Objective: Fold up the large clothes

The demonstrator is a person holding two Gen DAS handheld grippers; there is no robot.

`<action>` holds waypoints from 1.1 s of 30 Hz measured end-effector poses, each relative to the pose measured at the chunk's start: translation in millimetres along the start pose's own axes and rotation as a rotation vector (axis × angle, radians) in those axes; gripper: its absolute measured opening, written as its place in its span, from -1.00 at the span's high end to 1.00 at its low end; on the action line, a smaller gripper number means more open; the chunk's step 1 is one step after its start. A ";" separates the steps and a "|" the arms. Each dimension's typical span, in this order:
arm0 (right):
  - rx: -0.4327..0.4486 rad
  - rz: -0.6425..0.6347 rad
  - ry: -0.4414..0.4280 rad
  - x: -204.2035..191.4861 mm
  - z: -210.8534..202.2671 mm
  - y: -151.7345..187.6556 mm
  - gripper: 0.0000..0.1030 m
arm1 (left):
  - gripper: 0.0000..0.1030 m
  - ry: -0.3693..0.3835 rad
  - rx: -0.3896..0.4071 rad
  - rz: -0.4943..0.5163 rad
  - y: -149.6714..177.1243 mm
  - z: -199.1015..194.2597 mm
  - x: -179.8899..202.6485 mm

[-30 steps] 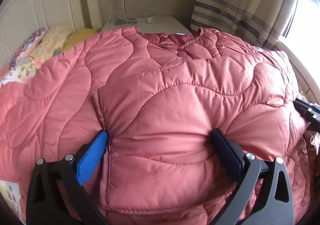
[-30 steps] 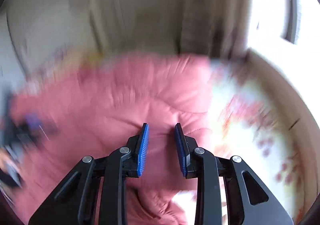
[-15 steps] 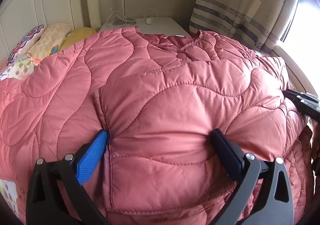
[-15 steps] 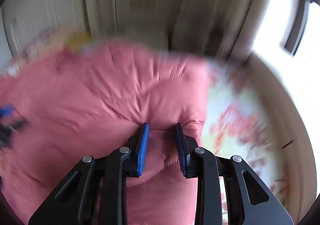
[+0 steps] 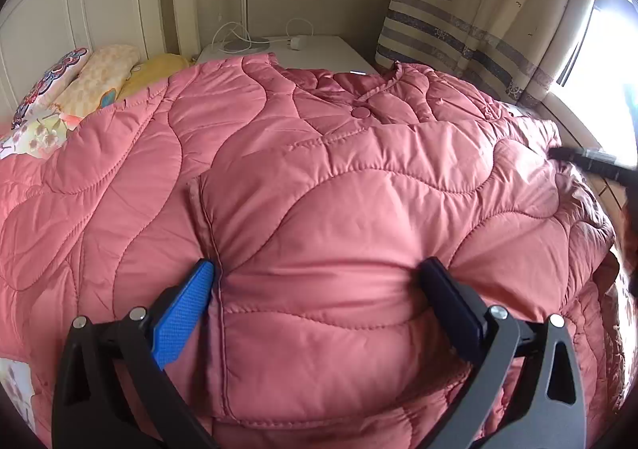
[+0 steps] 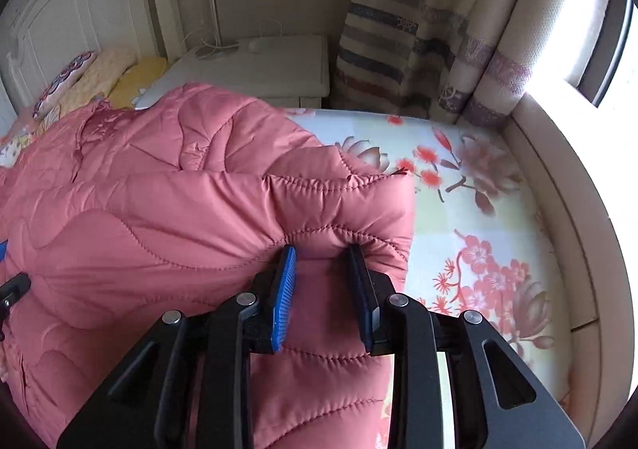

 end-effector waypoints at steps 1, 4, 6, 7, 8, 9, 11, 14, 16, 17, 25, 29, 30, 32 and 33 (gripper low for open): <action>0.006 0.007 0.007 2.3 -4.8 -4.0 0.46 | -0.96 0.000 0.000 0.000 -0.1 -0.1 0.2; 0.066 0.054 0.007 9.8 -18.0 -23.3 0.46 | -0.96 0.001 0.000 -0.001 -0.8 0.4 0.2; 0.061 0.029 0.015 8.6 -9.4 -32.7 0.46 | -0.96 0.003 0.001 -0.001 -0.2 0.0 0.4; 0.024 0.004 0.032 8.4 3.1 -32.5 0.45 | -0.96 0.006 0.002 -0.003 -0.6 0.3 0.6; -0.035 -0.015 0.032 6.9 19.2 -28.3 0.45 | -0.96 0.008 0.003 -0.003 -0.3 -0.2 -0.1; -0.073 -0.010 0.000 6.6 32.7 -24.0 0.45 | -0.96 0.010 0.003 -0.003 0.4 -0.9 -1.0; -0.064 0.005 -0.017 11.6 28.1 -31.3 0.45 | -0.96 0.008 0.003 -0.002 -0.1 -0.8 -0.7; -0.015 0.022 0.011 18.9 14.9 -44.7 0.45 | -0.96 0.007 0.001 -0.001 0.3 -0.9 -1.5; 0.005 0.076 -0.006 23.6 16.3 -52.0 0.45 | -0.96 0.010 0.002 -0.002 0.2 -1.5 -2.0; -0.024 0.088 -0.013 24.1 25.3 -50.0 0.45 | -0.96 0.009 0.001 -0.002 0.4 -1.1 -1.3; 0.002 0.123 0.013 28.0 21.8 -51.1 0.41 | -0.96 0.009 0.001 0.000 0.8 -1.6 -1.6; -0.043 0.105 -0.016 20.6 33.0 -36.9 -0.02 | -0.96 0.011 0.002 -0.002 0.7 -1.5 -1.2; -0.091 0.068 0.005 18.2 46.3 -27.3 -0.29 | -0.96 0.011 0.002 -0.003 0.8 -1.3 -1.2; -0.071 0.132 -0.021 28.3 42.2 -29.1 -0.37 | -0.96 0.015 0.004 -0.006 0.8 -1.4 -1.4; -0.073 0.173 -0.021 34.8 36.9 -29.2 -0.36 | -0.96 0.015 0.004 -0.006 0.9 -1.4 -1.2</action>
Point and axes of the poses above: each gripper's, at about its wrist camera, not at the fingertips, and z roughly the way its jaws point, x to its right, y to its underside, the point moved 7 cm from there along z, roughly the way its jaws point, and after that the axes turned 7 degrees about y, right-handed, at the moved point
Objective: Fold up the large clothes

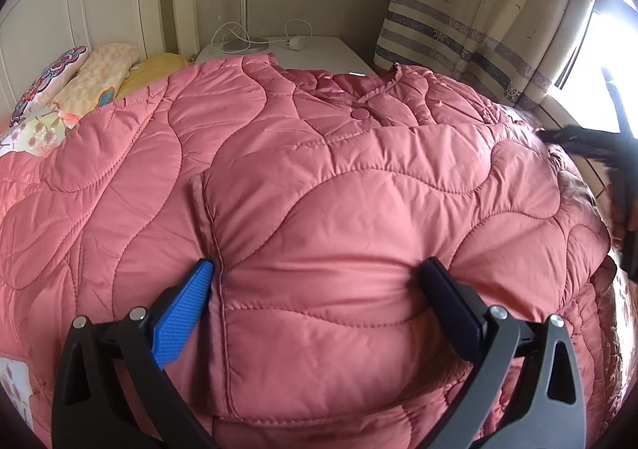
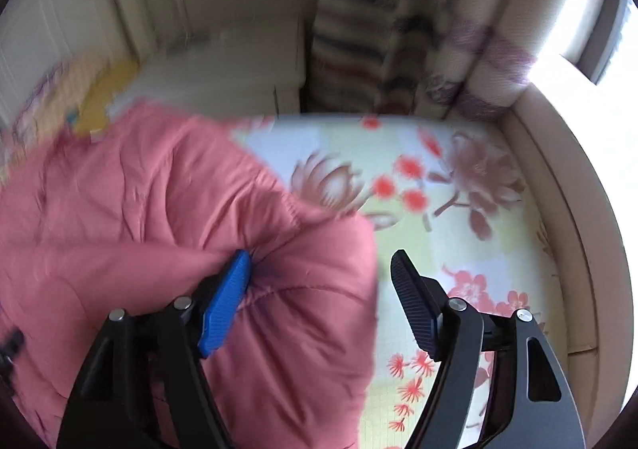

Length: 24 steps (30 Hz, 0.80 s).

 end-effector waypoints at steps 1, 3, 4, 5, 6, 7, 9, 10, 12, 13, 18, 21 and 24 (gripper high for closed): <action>0.027 0.024 0.014 4.9 -8.5 -0.4 -0.36 | -0.96 -0.001 0.000 0.001 0.0 0.2 0.5; 0.146 0.032 0.027 9.3 -42.8 2.5 -0.36 | -0.96 -0.002 -0.001 0.003 0.2 0.0 -0.3; 0.185 0.029 0.015 7.2 -54.6 6.9 -0.36 | -0.96 -0.003 -0.001 0.004 0.3 0.0 -0.5; 0.215 0.015 -0.003 3.6 -64.8 13.6 -0.36 | -0.96 -0.003 -0.001 0.004 0.3 0.2 -0.3; 0.215 -0.012 -0.015 -1.8 -67.4 21.9 -0.31 | -0.96 -0.003 -0.001 0.003 0.4 0.3 0.1; 0.190 -0.045 -0.026 -8.7 -63.7 30.2 -0.16 | -0.96 -0.002 -0.001 0.003 0.4 0.3 0.2; 0.078 -0.142 -0.019 -26.1 -39.1 49.0 0.04 | -0.96 0.000 0.000 0.001 0.2 -0.1 0.0; 0.058 -0.171 -0.018 -30.3 -28.5 56.8 0.02 | -0.96 0.003 0.001 0.000 0.2 -0.1 -0.1; 0.056 -0.125 -0.050 -21.8 -30.0 53.5 0.02 | -0.96 0.007 0.003 -0.004 0.2 -0.6 -0.5; 0.048 -0.096 -0.046 -17.0 -33.6 51.2 0.04 | -0.96 0.010 0.004 -0.007 0.1 -0.7 -0.7; 0.145 -0.107 -0.018 -14.5 -73.8 66.9 0.05 | -0.96 0.005 0.002 -0.002 0.9 -1.1 -1.6; 0.077 -0.174 0.003 -23.6 -51.8 92.6 0.04 | -0.96 0.009 0.004 -0.005 0.8 -1.0 -2.1; 0.105 -0.118 -0.007 -15.7 -68.9 89.6 0.05 | -0.96 0.011 0.005 -0.008 0.2 -1.1 -0.9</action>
Point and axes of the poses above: each gripper's, at about its wrist camera, not at the fingertips, and z roughly the way its jaws point, x to its right, y to its underside, the point moved 7 cm from there along z, roughly the way its jaws point, and after that the axes turned 7 degrees about y, right-handed, at the moved point
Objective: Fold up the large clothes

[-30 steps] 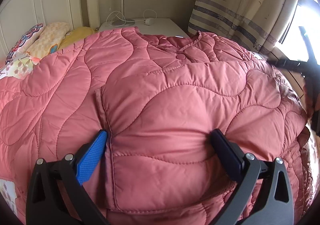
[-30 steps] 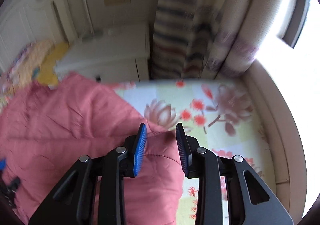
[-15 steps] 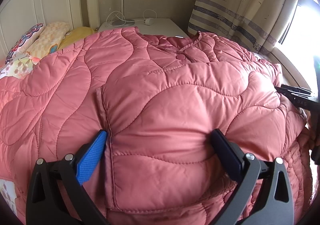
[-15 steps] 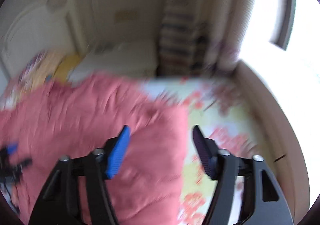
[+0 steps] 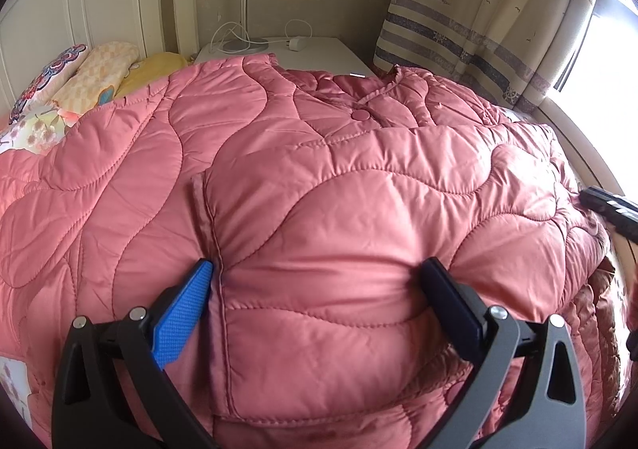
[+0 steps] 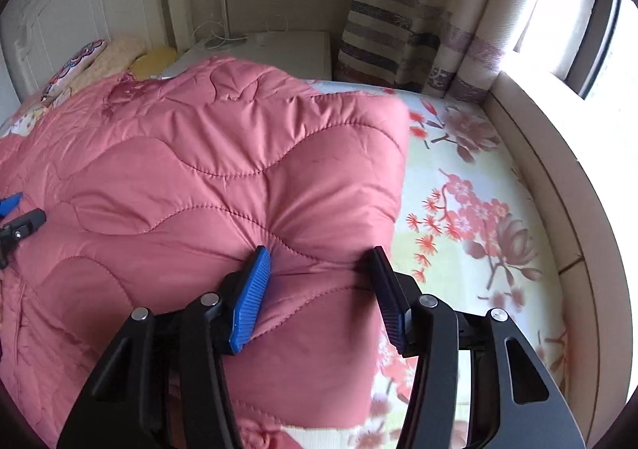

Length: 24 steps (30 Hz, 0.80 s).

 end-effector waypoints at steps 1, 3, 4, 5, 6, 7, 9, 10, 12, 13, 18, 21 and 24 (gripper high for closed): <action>0.033 0.024 -0.010 2.4 -11.8 -2.5 0.06 | -0.96 0.000 0.000 0.000 0.2 -0.3 -0.3; 0.068 0.048 -0.042 -0.1 -26.5 1.1 0.07 | -0.96 0.001 0.000 0.001 0.1 -0.3 -0.4; 0.051 0.043 -0.056 -2.0 -22.7 6.5 0.06 | -0.96 0.001 0.000 0.001 0.2 -0.4 -0.3; 0.012 0.011 -0.052 -6.9 -14.9 16.3 0.06 | -0.96 0.001 0.000 0.001 0.3 -0.5 -0.2; -0.007 -0.032 -0.029 -10.6 -5.7 26.2 0.06 | -0.96 0.002 0.001 0.000 0.4 -0.7 -0.5; 0.013 -0.032 -0.032 -10.0 -5.4 28.6 0.06 | -0.96 0.003 0.001 -0.002 0.3 -0.4 -0.2; 0.004 0.028 -0.049 -2.1 -13.8 26.7 0.07 | -0.96 0.008 0.003 -0.006 0.3 -0.8 -0.6; 0.023 0.036 -0.037 -0.5 -21.3 24.7 0.08 | -0.96 0.008 0.003 -0.006 0.4 -1.0 -0.6; 0.083 0.017 0.015 0.7 -37.5 27.5 0.08 | -0.96 0.005 0.002 -0.004 0.6 -1.2 -0.4; 0.087 0.020 0.029 1.0 -41.0 33.7 0.08 | -0.96 0.005 0.002 -0.002 0.9 -1.0 -0.3; 0.018 0.133 -0.081 11.2 -24.0 50.0 0.08 | -0.96 0.006 0.002 -0.002 0.7 -0.8 0.4; 0.084 0.077 -0.020 3.7 -44.6 42.5 0.08 | -0.96 0.005 0.001 -0.002 0.8 -0.4 0.2; 0.076 0.050 -0.068 -10.9 -43.5 49.6 0.08 | -0.96 0.004 0.001 -0.001 1.0 0.0 0.1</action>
Point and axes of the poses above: each gripper's, at about its wrist camera, not at the fingertips, and z roughly the way its jaws point, x to its right, y to its underside, the point moved 7 cm from there along z, roughly the way its jaws point, and after that the axes turned 7 degrees about y, right-handed, at the moved point
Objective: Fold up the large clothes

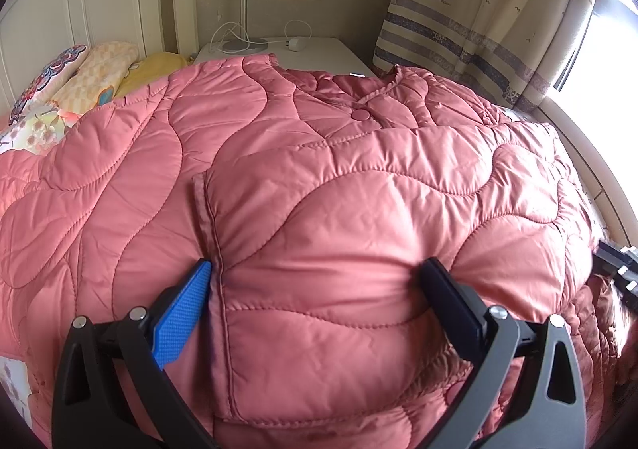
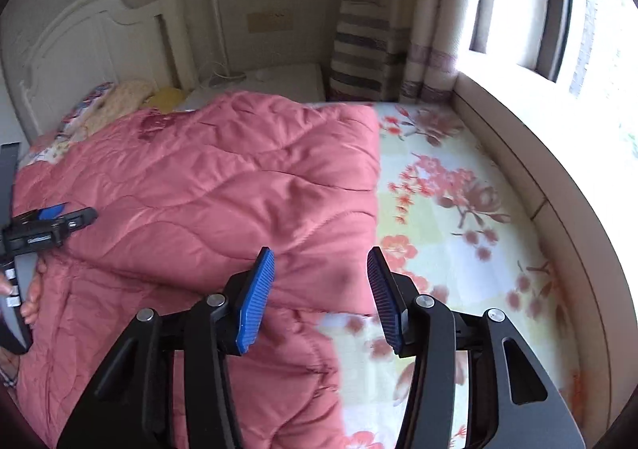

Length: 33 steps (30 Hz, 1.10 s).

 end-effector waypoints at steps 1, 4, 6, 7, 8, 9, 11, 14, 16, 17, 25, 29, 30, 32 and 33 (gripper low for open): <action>-0.032 -0.010 -0.008 -3.3 8.9 6.7 0.05 | -0.96 0.000 0.000 0.000 0.0 -0.1 0.0; -0.057 -0.016 -0.031 -3.1 12.6 5.1 0.05 | -0.96 0.000 0.000 0.000 0.1 -0.1 1.0; -0.046 0.015 -0.041 1.2 1.9 -10.2 0.05 | -0.96 -0.003 -0.001 0.001 0.2 0.0 0.5; -0.014 0.032 -0.052 4.1 -6.2 -21.1 0.05 | -0.96 -0.004 -0.001 0.001 0.2 0.3 0.7; 0.015 0.051 -0.066 4.3 -10.8 -31.3 0.05 | -0.96 -0.004 -0.001 0.001 0.2 0.3 0.7; 0.037 0.072 -0.079 4.5 -12.2 -39.4 0.05 | -0.96 -0.003 -0.001 0.000 0.0 0.4 0.8; 0.035 0.124 -0.086 4.9 0.4 -51.9 -0.04 | -0.96 -0.002 -0.001 -0.001 0.0 0.1 0.8; -0.141 0.062 -0.030 -5.0 55.5 -22.9 -0.36 | -0.96 -0.003 0.000 -0.001 -0.4 -0.9 0.3; -0.080 0.027 0.012 -9.2 53.8 -24.3 -0.39 | -0.96 0.002 0.001 -0.004 -0.8 -1.4 -0.1; -0.091 0.023 0.022 -9.5 51.2 -28.2 -0.39 | -0.96 0.000 0.001 -0.002 -0.5 0.3 0.4; -0.037 0.038 0.028 0.2 59.3 -106.4 -0.54 | -0.96 0.002 0.002 -0.004 0.4 2.7 0.5; -0.263 0.083 -0.012 9.8 117.7 -95.8 -0.71 | -0.96 0.010 0.006 -0.010 -0.2 0.6 0.2; -0.261 0.090 -0.015 12.9 114.7 -100.2 -0.79 | -0.96 0.008 0.005 -0.008 -0.2 1.1 0.5; -0.256 0.119 -0.019 17.4 107.6 -107.8 -0.79 | -0.96 0.001 0.002 -0.004 0.2 -0.3 0.1; -0.232 0.137 -0.015 20.5 103.8 -113.5 -0.79 | -0.96 0.000 0.002 -0.002 0.3 -0.5 0.2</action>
Point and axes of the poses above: each gripper's, at about its wrist camera, not at the fingertips, and z roughly the way its jaws point, x to its right, y to its underside, the point moved 7 cm from there along z, roughly the way its jaws point, and after that the axes turned 7 degrees about y, right-handed, at the moved point
